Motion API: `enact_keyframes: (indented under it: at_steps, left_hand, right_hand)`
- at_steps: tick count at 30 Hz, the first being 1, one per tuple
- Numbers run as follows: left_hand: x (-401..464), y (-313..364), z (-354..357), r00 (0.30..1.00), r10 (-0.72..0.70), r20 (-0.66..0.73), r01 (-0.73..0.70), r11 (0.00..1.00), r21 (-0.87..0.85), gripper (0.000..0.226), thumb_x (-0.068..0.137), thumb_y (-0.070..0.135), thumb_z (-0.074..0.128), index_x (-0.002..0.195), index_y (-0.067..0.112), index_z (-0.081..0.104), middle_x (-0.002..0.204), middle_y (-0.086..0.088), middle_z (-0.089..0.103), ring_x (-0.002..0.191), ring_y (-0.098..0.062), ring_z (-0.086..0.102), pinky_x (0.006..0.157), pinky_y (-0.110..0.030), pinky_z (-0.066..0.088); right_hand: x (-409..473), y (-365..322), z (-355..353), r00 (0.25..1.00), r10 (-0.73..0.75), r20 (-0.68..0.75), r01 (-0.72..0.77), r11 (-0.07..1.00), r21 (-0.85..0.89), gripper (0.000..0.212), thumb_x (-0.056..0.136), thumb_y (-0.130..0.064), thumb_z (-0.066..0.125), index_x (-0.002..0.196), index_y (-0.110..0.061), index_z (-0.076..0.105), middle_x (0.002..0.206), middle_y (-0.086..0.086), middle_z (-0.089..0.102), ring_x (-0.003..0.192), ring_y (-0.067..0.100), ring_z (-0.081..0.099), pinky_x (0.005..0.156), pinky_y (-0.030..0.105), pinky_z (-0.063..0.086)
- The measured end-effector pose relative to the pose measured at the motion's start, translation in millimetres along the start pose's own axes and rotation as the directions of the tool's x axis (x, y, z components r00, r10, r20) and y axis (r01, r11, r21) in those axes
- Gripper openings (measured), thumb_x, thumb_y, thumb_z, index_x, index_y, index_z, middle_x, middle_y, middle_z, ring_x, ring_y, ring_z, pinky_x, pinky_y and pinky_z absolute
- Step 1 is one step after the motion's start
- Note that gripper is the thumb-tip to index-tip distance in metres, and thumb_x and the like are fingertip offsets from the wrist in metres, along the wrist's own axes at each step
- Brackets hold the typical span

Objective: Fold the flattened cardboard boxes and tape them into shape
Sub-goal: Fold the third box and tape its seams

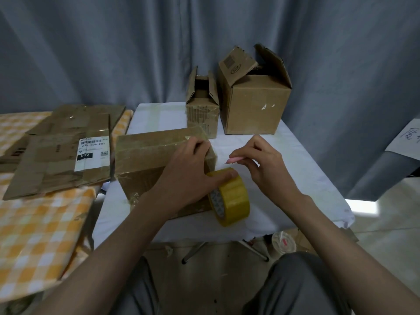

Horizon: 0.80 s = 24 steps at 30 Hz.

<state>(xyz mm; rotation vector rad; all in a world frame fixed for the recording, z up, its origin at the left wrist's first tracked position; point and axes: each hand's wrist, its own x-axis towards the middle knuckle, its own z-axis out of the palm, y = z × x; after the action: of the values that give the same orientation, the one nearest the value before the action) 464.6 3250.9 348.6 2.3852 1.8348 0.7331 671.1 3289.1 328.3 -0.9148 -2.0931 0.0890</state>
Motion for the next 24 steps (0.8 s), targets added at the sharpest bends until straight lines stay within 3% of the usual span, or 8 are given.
enact_keyframes:
  at_steps: [5,9,11,14,17,20,22,24]
  left_hand:
    - [0.7,0.5,-0.8,1.000,-0.014,0.018,0.014,1.000,-0.019,0.104,0.071,0.088,0.038,0.146,0.016,0.040,0.140,0.002,0.040,0.126,-0.015,0.039,0.102,-0.027,0.032]
    - [0.7,0.5,0.5,1.000,-0.012,0.020,0.013,1.000,-0.011,0.103,0.071,0.088,0.038,0.146,0.017,0.040,0.141,0.003,0.038,0.127,-0.014,0.036,0.099,-0.023,0.026]
    - [0.4,0.3,0.7,1.000,-0.009,0.010,0.009,1.000,-0.011,0.102,0.071,0.087,0.039,0.145,0.017,0.041,0.140,0.003,0.039,0.126,-0.013,0.036,0.098,-0.023,0.026]
    - [0.7,0.0,0.8,1.000,-0.007,0.005,0.007,1.000,-0.008,0.103,0.070,0.088,0.037,0.144,0.016,0.042,0.138,0.003,0.040,0.125,-0.015,0.039,0.098,-0.023,0.028]
    - [0.8,0.7,1.5,1.000,-0.005,-0.001,0.005,1.000,-0.006,0.104,0.071,0.088,0.037,0.144,0.015,0.042,0.138,0.003,0.040,0.125,-0.015,0.039,0.098,-0.024,0.029]
    - [0.1,0.6,2.4,1.000,0.001,-0.006,-0.001,1.000,0.006,0.104,0.072,0.090,0.035,0.145,0.015,0.042,0.139,0.002,0.041,0.123,-0.014,0.040,0.098,-0.025,0.031]
    - [0.2,-0.1,2.3,1.000,0.003,-0.012,-0.003,1.000,0.005,0.103,0.073,0.089,0.036,0.144,0.015,0.043,0.138,0.002,0.041,0.123,-0.015,0.041,0.097,-0.025,0.032]
    - [0.4,-0.4,2.3,1.000,0.001,-0.013,-0.001,1.000,0.011,0.103,0.073,0.089,0.036,0.143,0.014,0.043,0.137,0.002,0.041,0.123,-0.014,0.040,0.097,-0.025,0.031]
  right_hand:
    - [-12.9,20.2,3.0,0.974,0.224,-0.034,-0.226,0.970,-0.091,0.008,0.095,-0.016,0.066,0.098,-0.012,0.073,0.094,0.000,0.054,0.076,0.010,0.052,0.064,0.029,0.048]
    - [-27.8,28.7,17.7,0.900,0.430,0.070,-0.402,0.882,-0.247,0.012,0.094,-0.018,0.066,0.089,-0.009,0.059,0.094,0.003,0.045,0.074,0.026,0.053,0.062,0.042,0.047]
    - [-28.9,30.3,18.3,0.835,0.523,0.169,-0.475,0.842,-0.256,0.017,0.089,-0.024,0.073,0.089,-0.013,0.060,0.096,0.001,0.045,0.081,0.026,0.056,0.067,0.039,0.047]
    - [-20.3,26.2,11.5,0.744,0.589,0.315,-0.517,0.807,-0.287,0.039,0.079,-0.039,0.081,0.110,-0.020,0.069,0.109,0.001,0.048,0.101,0.019,0.054,0.079,0.035,0.048]
    - [-7.8,10.6,3.5,0.748,0.619,0.240,-0.632,0.774,-0.026,0.026,0.088,-0.040,0.071,0.107,-0.022,0.074,0.101,0.003,0.062,0.088,0.014,0.062,0.073,0.018,0.049]
    - [5.4,-11.2,-0.9,0.554,0.700,0.450,-0.832,0.445,0.331,0.035,0.091,-0.052,0.064,0.094,-0.021,0.079,0.086,0.007,0.072,0.070,0.011,0.068,0.061,0.019,0.055]
    - [12.5,-22.4,-2.8,0.437,0.669,0.602,-0.899,0.315,0.303,0.036,0.085,-0.051,0.072,0.098,-0.018,0.079,0.097,0.009,0.076,0.079,0.016,0.072,0.065,0.025,0.059]
    - [16.1,-27.7,-3.8,0.383,0.675,0.631,-0.922,0.232,0.311,0.034,0.083,-0.039,0.078,0.104,-0.012,0.077,0.109,0.016,0.073,0.086,0.024,0.068,0.071,0.030,0.060]
